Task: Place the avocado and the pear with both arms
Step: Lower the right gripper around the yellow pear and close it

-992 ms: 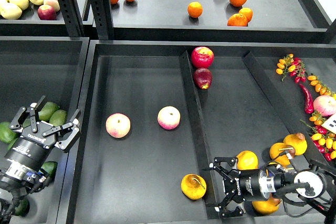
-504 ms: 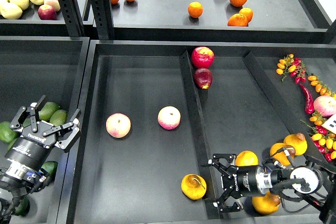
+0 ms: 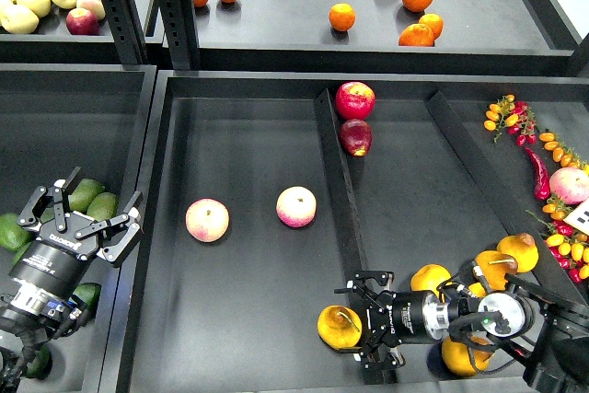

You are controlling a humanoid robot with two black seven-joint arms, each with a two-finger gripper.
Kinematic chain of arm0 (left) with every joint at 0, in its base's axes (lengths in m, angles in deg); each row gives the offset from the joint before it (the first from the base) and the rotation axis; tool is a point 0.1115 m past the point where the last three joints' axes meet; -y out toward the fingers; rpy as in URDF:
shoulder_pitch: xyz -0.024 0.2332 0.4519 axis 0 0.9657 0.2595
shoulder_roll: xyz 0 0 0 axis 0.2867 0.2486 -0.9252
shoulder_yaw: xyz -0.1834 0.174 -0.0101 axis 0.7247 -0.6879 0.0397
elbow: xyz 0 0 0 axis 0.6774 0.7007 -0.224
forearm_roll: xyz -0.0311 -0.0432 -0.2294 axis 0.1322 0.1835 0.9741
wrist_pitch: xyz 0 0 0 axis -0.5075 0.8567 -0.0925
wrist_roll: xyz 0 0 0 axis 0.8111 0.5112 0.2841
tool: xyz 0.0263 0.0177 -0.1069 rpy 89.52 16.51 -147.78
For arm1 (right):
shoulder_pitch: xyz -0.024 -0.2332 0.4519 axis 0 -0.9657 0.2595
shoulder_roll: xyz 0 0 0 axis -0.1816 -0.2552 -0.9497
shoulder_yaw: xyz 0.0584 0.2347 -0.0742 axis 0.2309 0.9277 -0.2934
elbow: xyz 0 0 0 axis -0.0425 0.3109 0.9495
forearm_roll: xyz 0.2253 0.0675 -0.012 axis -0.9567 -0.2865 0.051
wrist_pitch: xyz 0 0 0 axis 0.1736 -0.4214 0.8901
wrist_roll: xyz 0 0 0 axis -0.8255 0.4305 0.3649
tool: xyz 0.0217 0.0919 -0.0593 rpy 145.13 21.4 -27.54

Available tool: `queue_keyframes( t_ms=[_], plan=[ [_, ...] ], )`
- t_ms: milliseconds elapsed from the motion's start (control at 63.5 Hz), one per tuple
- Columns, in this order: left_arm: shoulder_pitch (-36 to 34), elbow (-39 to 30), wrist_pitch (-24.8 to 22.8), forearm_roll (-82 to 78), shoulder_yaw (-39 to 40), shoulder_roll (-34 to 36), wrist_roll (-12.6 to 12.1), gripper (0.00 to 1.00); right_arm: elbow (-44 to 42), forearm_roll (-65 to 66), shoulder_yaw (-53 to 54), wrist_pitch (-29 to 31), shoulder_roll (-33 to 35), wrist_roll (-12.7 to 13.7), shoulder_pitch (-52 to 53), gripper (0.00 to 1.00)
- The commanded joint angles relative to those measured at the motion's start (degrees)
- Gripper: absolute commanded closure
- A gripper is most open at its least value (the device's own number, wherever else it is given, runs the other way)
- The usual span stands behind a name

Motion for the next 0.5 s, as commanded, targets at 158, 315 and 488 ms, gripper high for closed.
queue_keyframes(
  t_ms=[158,315,488],
  plan=[
    [0.0,0.0,0.0,0.0,0.0,0.0,0.0,0.01,-2.7,0.0,0.0,0.0,-1.5,0.0,0.0,0.0],
    [0.0,0.0,0.0,0.0,0.0,0.0,0.0,0.01,-4.6,0.1,0.3,0.0,-3.4,0.0,0.0,0.01],
    [0.0,-0.3,0.0,0.0,0.0,0.0,0.0,0.01,-5.4,0.0,0.4,0.0,-3.7,0.0,0.1,0.02]
  ],
)
